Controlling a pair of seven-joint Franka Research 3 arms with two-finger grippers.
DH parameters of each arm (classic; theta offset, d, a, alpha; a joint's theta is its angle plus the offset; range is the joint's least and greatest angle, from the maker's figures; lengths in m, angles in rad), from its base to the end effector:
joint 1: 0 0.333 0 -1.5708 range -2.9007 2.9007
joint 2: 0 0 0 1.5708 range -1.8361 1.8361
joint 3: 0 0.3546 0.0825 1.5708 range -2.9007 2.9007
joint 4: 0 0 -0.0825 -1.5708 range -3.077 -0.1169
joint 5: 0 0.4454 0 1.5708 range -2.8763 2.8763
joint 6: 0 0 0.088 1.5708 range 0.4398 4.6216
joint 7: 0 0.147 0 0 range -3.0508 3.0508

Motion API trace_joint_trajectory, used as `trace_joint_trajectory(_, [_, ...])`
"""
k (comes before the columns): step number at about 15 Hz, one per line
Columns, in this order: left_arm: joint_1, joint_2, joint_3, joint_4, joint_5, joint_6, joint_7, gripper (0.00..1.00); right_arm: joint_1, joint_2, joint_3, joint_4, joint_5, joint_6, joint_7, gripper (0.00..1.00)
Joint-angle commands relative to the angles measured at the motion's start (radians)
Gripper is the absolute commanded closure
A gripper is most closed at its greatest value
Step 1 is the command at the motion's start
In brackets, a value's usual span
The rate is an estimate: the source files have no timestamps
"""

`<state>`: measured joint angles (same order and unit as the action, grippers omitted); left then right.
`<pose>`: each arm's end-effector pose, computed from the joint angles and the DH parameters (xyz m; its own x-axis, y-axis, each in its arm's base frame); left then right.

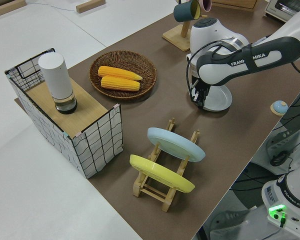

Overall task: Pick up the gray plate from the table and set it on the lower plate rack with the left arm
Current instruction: 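Lift the gray plate and carry it toward the wooden plate rack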

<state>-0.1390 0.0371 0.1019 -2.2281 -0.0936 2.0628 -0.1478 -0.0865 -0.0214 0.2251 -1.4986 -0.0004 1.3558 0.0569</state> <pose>0.5469 -0.0284 0.3013 0.9653 0.1553 -0.2101 0.1667 -0.9853 0.0375 0.5746 0.0816 0.6562 0.9894 0.0799 -0.1211 0.0819 -0.9966 0.0121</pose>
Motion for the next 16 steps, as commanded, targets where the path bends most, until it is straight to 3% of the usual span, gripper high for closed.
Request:
trace_joint_trajectory(1, [0.001,0.001,0.041,0.120,0.000,-0.116,-0.003,1.00,-0.015,-0.005,0.007,0.006,0.003,-0.015,-0.003,0.013])
trace_joint_trajectory(4, [0.001,0.001,0.059,0.189,0.014,-0.211,-0.010,1.00,-0.013,-0.005,0.007,0.006,0.003,-0.015,-0.003,0.011])
trace_joint_trajectory(13, [-0.010,-0.005,0.058,0.333,0.417,-0.521,-0.130,1.00,-0.015,-0.005,0.007,0.006,0.003,-0.015,-0.003,0.011])
trace_joint_trajectory(16, [-0.014,-0.017,0.039,0.338,0.553,-0.608,-0.147,1.00,-0.015,-0.005,0.007,0.006,0.003,-0.015,-0.003,0.013])
